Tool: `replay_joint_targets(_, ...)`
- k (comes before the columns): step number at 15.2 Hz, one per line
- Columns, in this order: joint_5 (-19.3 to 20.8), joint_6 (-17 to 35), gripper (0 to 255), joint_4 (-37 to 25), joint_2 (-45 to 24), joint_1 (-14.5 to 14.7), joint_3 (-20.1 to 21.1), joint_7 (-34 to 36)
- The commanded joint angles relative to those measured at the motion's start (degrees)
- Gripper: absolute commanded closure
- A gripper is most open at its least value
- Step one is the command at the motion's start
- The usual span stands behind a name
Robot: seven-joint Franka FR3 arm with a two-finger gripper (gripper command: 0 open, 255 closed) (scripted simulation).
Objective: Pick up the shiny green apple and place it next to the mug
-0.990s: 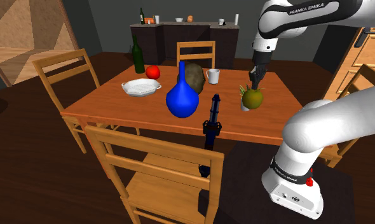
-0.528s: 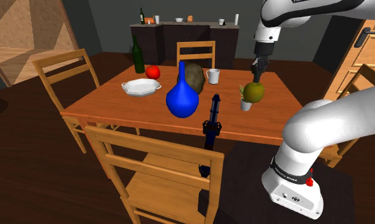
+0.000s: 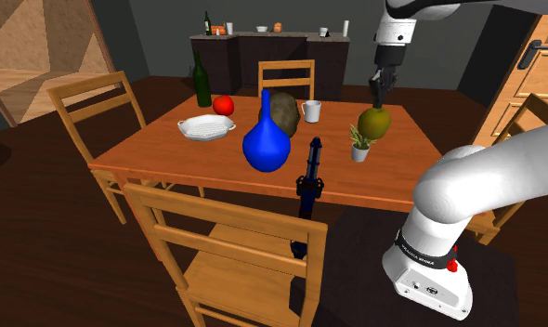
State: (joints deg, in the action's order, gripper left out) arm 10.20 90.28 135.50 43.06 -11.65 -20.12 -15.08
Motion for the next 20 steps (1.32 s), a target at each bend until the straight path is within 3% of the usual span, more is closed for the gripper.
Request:
replay_joint_targets(1, -0.30, -1.70, 255, -2.00, -0.31, 0.17, 0.31, 0.01)
replay_joint_targets(11, -4.83, 2.97, 255, -18.87, -22.05, 4.75, -4.25, -3.27)
replay_joint_targets(20, -14.16, 1.24, 255, -41.83, -45.55, 5.49, -8.52, -9.32)
